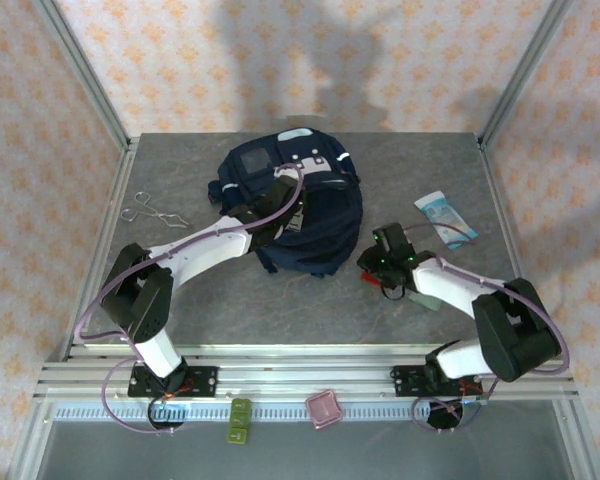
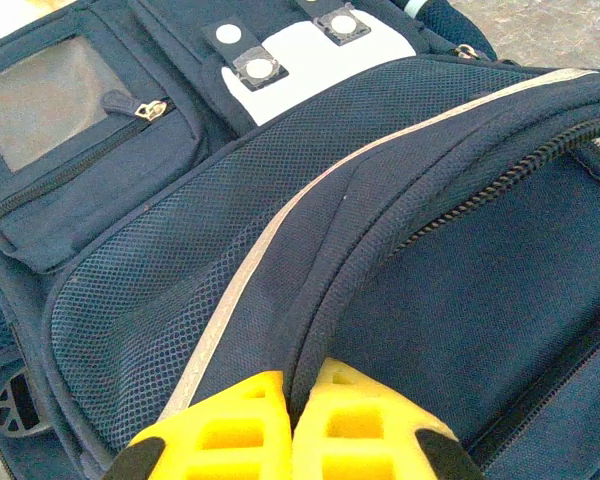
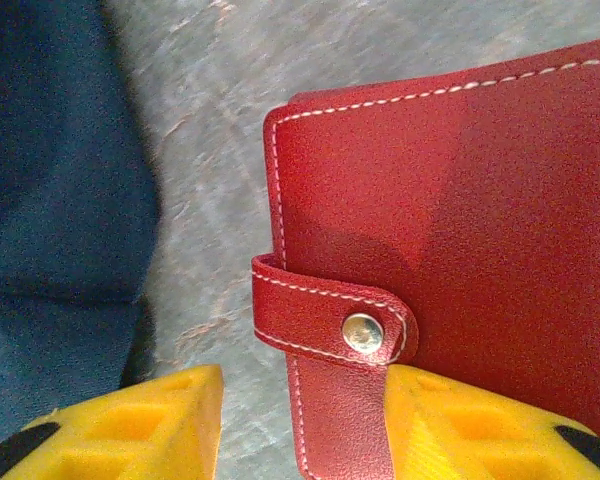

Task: Pack books, pencil case, and school supplies into a backpack

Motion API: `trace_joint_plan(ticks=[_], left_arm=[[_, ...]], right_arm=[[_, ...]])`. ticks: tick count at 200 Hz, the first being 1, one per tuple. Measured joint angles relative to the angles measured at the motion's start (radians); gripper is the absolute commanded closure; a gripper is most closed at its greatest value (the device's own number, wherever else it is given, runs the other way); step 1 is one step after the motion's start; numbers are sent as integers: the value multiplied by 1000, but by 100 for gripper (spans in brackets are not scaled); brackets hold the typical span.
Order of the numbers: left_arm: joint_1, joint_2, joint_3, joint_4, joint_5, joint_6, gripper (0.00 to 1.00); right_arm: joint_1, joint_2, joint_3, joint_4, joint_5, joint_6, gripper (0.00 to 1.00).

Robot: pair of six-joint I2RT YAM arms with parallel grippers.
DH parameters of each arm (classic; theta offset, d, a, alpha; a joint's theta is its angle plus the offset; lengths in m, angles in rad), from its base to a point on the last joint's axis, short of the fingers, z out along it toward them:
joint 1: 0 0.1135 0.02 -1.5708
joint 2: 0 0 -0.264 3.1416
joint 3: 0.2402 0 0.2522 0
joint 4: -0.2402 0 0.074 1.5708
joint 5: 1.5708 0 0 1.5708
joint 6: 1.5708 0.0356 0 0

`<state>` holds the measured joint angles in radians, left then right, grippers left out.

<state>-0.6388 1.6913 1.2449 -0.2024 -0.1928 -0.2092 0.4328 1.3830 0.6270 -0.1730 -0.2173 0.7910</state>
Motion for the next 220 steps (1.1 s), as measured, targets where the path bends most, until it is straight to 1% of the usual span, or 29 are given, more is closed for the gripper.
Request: trace_joint_plan(ticks=[22, 49, 73, 93, 117, 142, 169, 175, 205, 220], left_arm=[[0, 0, 0, 0, 3, -3, 100], [2, 0, 0, 0, 3, -3, 100], [7, 0, 0, 0, 14, -7, 100], [9, 0, 0, 0, 28, -11, 100], [12, 0, 0, 0, 39, -16, 100], [13, 0, 13, -5, 50, -19, 100], [13, 0, 28, -11, 59, -23, 100], [13, 0, 28, -11, 59, -25, 100], [13, 0, 30, -13, 60, -27, 100], [13, 0, 31, -14, 63, -27, 100]], right_arm=[[3, -11, 30, -26, 8, -8, 53], [-5, -80, 45, -75, 24, -19, 53], [-37, -143, 42, -119, 42, -27, 53], [-61, -177, 3, -123, 55, -30, 54], [-63, -182, -60, -134, 61, -29, 54], [-63, -176, -116, -127, 55, -28, 58], [-64, -147, -135, -97, 41, -26, 61], [-64, -146, -135, -96, 40, -26, 64], [-66, -129, -135, -74, 38, -27, 90], [-65, -123, -136, -40, 27, -27, 98]])
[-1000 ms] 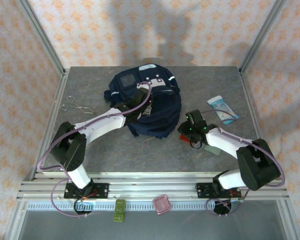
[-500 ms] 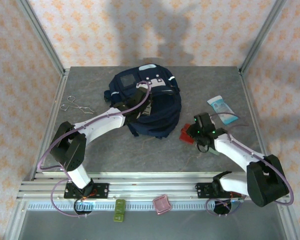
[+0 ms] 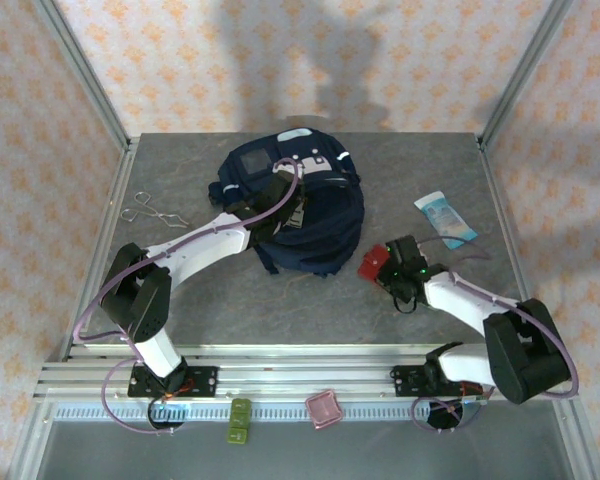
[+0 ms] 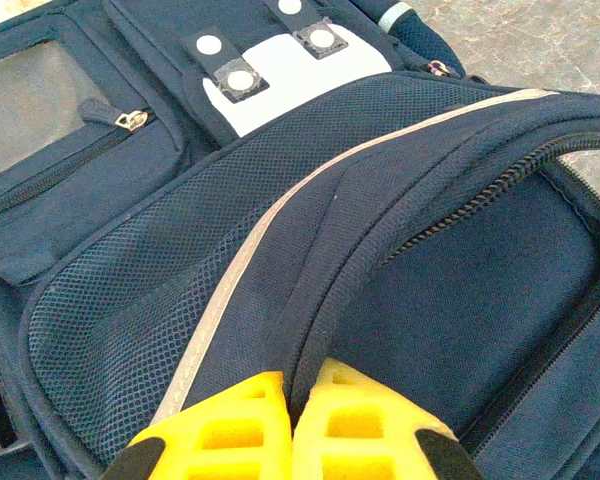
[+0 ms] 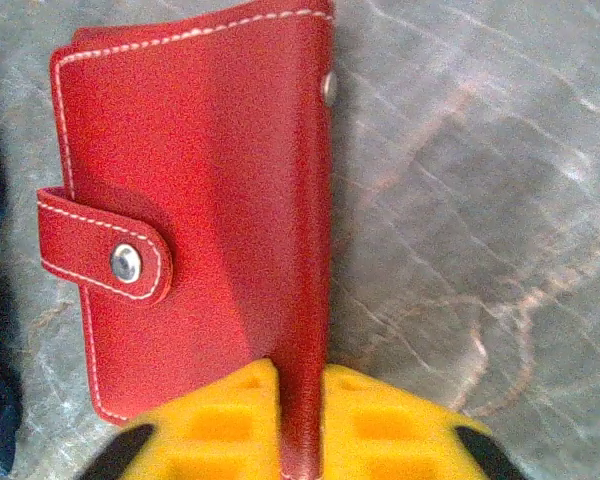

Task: Pack books, pencil case, and school supplies into a backpack

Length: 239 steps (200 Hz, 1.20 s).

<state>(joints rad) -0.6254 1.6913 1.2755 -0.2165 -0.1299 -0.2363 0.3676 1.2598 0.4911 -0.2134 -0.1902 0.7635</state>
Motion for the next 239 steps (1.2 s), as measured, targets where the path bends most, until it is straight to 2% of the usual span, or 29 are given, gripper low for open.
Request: trace_joint_plan(ticks=[25, 53, 91, 126, 153, 194, 239], left_arm=[[0, 0, 8, -6, 0, -2, 100], [0, 0, 35, -24, 0, -2, 100], [0, -3, 57, -28, 10, -2, 100], [0, -18, 59, -29, 19, -3, 100], [0, -25, 59, -29, 22, -11, 100], [0, -36, 59, -27, 37, -29, 100], [2, -38, 59, -27, 72, -54, 100]], right_arm=[[0, -20, 0, 6, -4, 6, 100], [0, -139, 13, -57, 8, 6, 100], [0, -282, 120, -112, 8, 2, 100], [0, -299, 215, -71, -63, -2, 100], [12, -225, 264, 14, -157, -2, 100], [97, 6, 356, 141, -273, 14, 100], [146, 238, 475, 233, -311, 66, 100]])
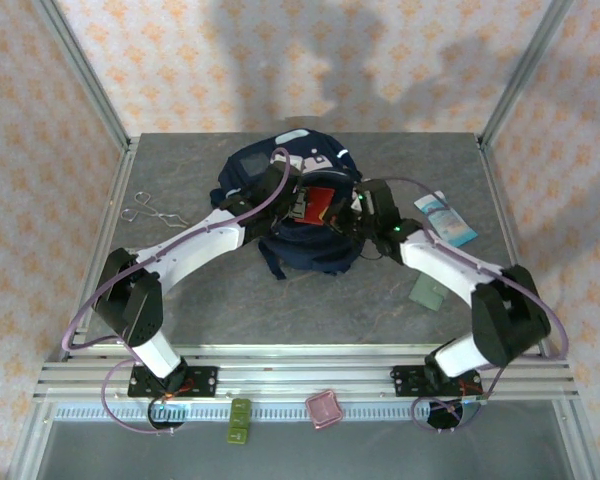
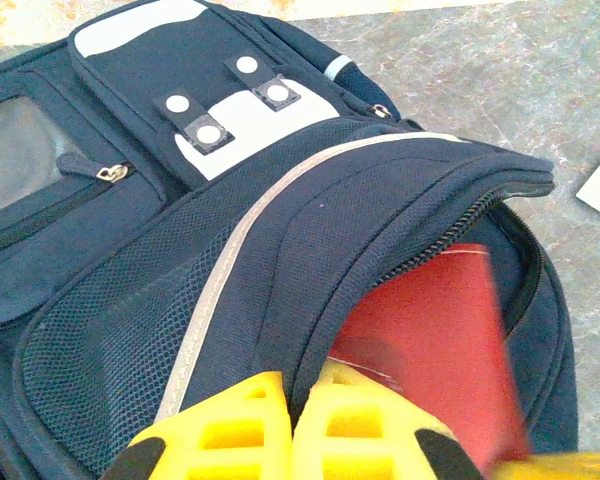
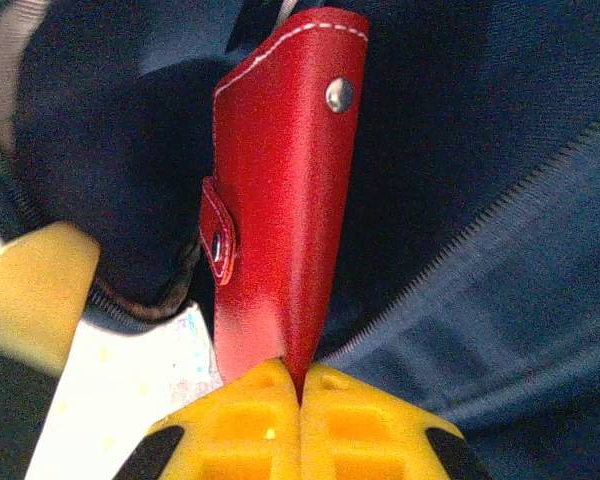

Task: Pack books, pencil case, and school supplies into a backpack

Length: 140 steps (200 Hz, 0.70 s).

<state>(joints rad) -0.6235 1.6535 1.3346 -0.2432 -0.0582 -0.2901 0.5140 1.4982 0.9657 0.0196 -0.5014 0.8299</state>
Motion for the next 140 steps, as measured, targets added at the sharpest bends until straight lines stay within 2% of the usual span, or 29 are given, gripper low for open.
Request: trace_joint_plan(ticks=[59, 83, 107, 140], left_arm=[[0, -6, 0, 2, 32, -35, 100], [1, -6, 0, 5, 32, -49, 100], [3, -8, 0, 7, 32, -53, 100], [2, -8, 0, 8, 29, -53, 100]], right_arm=[[49, 215, 105, 136, 8, 119, 100], [66, 265, 122, 181, 15, 154, 82], [68, 266, 121, 189, 23, 152, 68], [72, 154, 56, 134, 77, 111, 67]])
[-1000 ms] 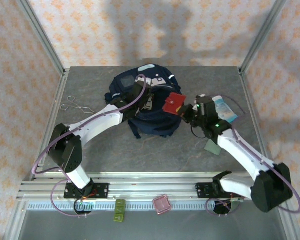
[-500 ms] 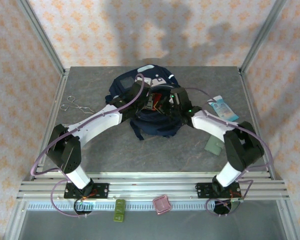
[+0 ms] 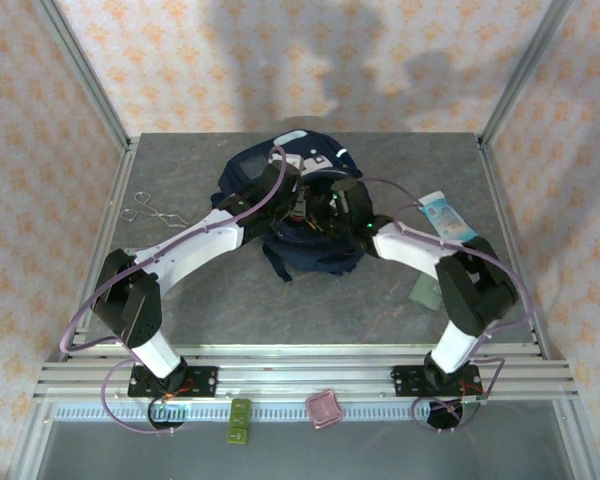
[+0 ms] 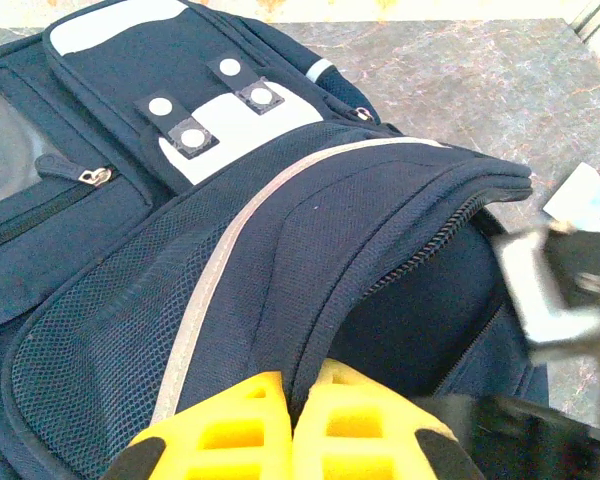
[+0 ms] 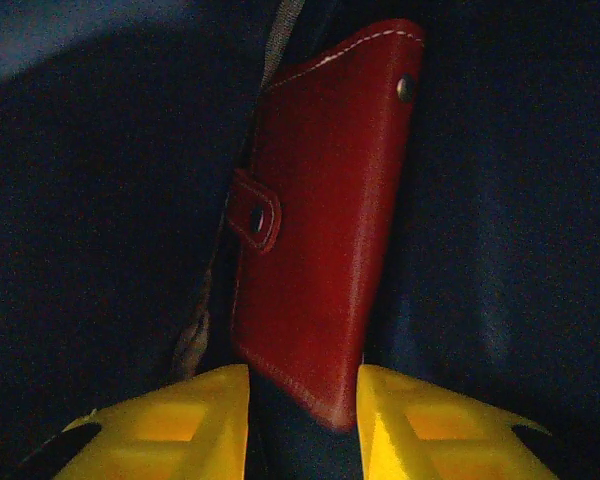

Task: Pack books, pencil case, and school supplies into a backpack

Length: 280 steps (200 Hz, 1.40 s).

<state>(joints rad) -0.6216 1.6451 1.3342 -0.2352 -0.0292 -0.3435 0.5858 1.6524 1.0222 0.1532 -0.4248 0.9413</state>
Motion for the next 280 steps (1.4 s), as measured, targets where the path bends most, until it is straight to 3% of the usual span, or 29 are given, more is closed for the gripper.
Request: trace_joint_plan(ticks=[46, 67, 79, 87, 107, 139, 202, 244, 280], left_arm=[[0, 0, -10, 16, -3, 0, 100], [0, 0, -19, 23, 0, -4, 100], [0, 0, -20, 24, 0, -4, 100], [0, 0, -21, 24, 1, -4, 100], [0, 0, -22, 28, 4, -5, 100], [0, 0, -35, 42, 11, -8, 100], [0, -1, -46, 48, 16, -19, 100], [0, -1, -49, 53, 18, -26, 100], [0, -1, -53, 63, 18, -26, 100]], right_arm=[[-34, -293, -115, -162, 114, -72, 59], [-85, -420, -151, -278, 200, -96, 41], [-133, -492, -173, -364, 280, -101, 25], [-169, -535, -191, -418, 330, -106, 22], [-273, -621, -259, -519, 410, -109, 21], [-385, -656, -416, -581, 420, -113, 21], [-390, -527, -541, -501, 314, -115, 34], [-356, -484, -528, -383, 216, -108, 34], [-338, -481, -458, -388, 216, -117, 34]])
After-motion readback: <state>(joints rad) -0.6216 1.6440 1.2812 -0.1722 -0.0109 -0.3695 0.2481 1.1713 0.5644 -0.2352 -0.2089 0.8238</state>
